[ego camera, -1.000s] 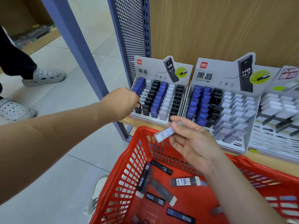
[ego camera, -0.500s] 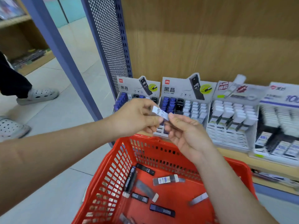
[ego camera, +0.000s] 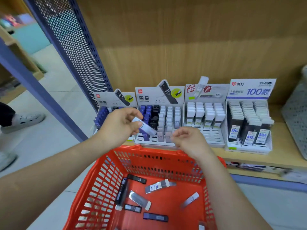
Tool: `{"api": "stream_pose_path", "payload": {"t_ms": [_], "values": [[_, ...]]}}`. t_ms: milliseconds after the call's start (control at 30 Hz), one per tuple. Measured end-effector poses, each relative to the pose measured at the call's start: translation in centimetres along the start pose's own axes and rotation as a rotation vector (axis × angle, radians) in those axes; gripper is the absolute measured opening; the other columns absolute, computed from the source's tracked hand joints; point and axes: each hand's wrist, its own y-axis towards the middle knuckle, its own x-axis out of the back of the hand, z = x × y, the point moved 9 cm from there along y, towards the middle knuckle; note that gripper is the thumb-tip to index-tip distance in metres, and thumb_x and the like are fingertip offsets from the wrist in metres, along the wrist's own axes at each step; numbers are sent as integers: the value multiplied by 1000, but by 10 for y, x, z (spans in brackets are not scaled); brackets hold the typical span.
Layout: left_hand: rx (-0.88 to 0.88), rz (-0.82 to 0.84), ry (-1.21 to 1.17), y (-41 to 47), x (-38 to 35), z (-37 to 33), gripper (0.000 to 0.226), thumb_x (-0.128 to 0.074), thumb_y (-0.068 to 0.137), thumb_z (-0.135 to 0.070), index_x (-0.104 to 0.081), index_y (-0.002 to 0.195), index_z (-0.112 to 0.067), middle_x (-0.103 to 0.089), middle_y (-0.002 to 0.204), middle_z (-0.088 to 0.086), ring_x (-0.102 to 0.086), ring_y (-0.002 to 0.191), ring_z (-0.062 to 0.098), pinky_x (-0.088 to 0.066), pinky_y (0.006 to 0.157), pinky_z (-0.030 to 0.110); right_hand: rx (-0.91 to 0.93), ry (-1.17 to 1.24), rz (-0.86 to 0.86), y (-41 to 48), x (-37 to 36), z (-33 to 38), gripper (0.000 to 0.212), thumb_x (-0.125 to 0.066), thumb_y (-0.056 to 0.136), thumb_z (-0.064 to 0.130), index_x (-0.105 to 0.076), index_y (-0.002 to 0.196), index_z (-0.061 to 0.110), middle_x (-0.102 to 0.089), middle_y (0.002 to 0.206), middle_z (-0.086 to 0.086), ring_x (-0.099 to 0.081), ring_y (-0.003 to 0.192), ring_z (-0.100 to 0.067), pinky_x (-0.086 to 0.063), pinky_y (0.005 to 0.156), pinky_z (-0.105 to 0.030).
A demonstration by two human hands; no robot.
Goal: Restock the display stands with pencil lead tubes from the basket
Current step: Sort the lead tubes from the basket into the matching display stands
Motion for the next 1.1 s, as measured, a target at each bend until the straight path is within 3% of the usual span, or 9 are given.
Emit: {"api": "stream_pose_path", "payload": {"t_ms": [67,133,267,367,500,633,733,867,1100], "values": [[-18,-17,60,8,-3,0,13,-61,90,-3,-63,87,-16,-54,74,14,-57,59,18,-53,66,40,0,-203,-189,8,25,-20,12,-61,88,9,-67,92,19,-67,84,-2,-58,69,-18,-43,61,-25],[-60,-9,131,16,-14,-6,16,-61,90,-5,-63,86,-21,-55,78,22,-52,60,28,-46,58,32,3,-319,-238,11,34,-38,25,-61,87,11,-65,111,16,-66,103,-7,-60,89,-23,-45,77,-28],[-126,-29,137,28,-39,-23,14,-68,87,-8,-63,91,-21,-56,81,4,-49,65,14,-42,61,23,67,-543,-274,7,32,-56,44,-62,91,21,-58,134,16,-57,129,-13,-49,121,-34,-36,103,-38],[-145,-98,118,35,-34,-26,13,-69,85,-10,-66,90,-22,-60,79,-5,-52,64,10,-42,65,18,201,-544,-317,2,17,-50,45,-62,90,15,-58,134,15,-57,129,-11,-48,118,-33,-37,103,-38],[-90,-170,95,46,3,-1,23,-57,93,-7,-67,95,-28,-55,68,0,-40,52,11,-34,50,19,383,-438,-328,-6,-10,-26,40,-64,85,5,-62,124,12,-56,122,-5,-59,108,-25,-46,96,-34],[-2,-256,138,52,49,35,28,-52,95,-5,-65,94,-31,-49,68,3,-49,63,23,-37,54,24,504,-388,-383,-9,-27,3,47,-64,84,3,-55,129,13,-51,126,-5,-54,114,-22,-47,97,-34],[42,-295,190,55,73,55,21,-63,89,-8,-65,93,-28,-60,78,-3,-59,75,21,-52,76,30,606,-456,-441,-7,-36,24,44,-67,83,4,-59,126,12,-53,123,-8,-49,113,-23,-48,96,-43],[65,-248,164,57,76,73,15,-68,86,-7,-68,91,-21,-65,87,-6,-62,80,15,-52,90,38,706,-528,-427,0,-53,44,34,-58,87,10,-64,120,13,-57,118,-7,-50,109,-24,-49,92,-45],[-41,-68,-25,54,29,57,23,-65,86,-2,-68,83,-24,-67,79,-5,-63,72,27,-54,74,33,626,-615,-406,23,-38,35,34,-75,83,13,-70,116,17,-58,125,-10,-47,118,-35,-44,94,-52]]}}
